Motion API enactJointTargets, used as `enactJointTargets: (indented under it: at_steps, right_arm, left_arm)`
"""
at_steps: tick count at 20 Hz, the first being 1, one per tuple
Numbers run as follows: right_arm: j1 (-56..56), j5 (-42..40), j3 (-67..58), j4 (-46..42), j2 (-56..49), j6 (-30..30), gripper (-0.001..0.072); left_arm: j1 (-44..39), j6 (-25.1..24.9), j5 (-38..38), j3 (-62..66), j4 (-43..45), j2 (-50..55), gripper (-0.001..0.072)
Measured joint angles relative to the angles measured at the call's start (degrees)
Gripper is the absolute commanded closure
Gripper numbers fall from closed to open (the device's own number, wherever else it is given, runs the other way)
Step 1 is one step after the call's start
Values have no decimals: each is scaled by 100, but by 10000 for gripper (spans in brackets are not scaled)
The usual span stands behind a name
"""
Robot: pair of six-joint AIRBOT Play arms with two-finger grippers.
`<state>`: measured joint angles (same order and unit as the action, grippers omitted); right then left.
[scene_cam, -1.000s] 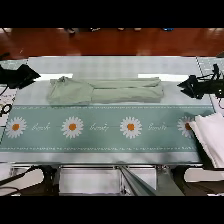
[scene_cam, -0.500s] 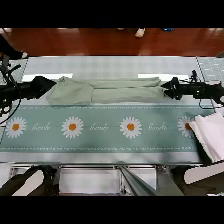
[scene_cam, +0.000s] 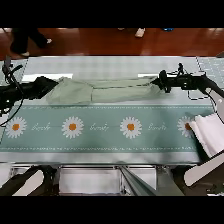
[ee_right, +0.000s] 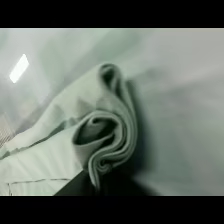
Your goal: Fold the shirts.
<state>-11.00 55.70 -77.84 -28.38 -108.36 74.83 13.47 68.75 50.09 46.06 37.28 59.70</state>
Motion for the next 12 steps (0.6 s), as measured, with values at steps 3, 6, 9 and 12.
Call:
enactJointTargets:
  at_steps: [3,6,9,12]
  right_arm:
    - [-9,240,-87,-557,354,52,687]
    - [-20,555,-118,-1432,1005,205,687]
    - [-33,861,-94,-2260,1880,332,687]
    - [-33,1130,76,-2785,2865,435,687]
  left_arm:
    - [-20,-2,-2,0,-2,0,682]
    - [-247,-87,-33,0,-4,9,686]
    - [-850,-164,-142,28,-7,153,686]
    - [-1773,-197,-431,365,-4,691,686]
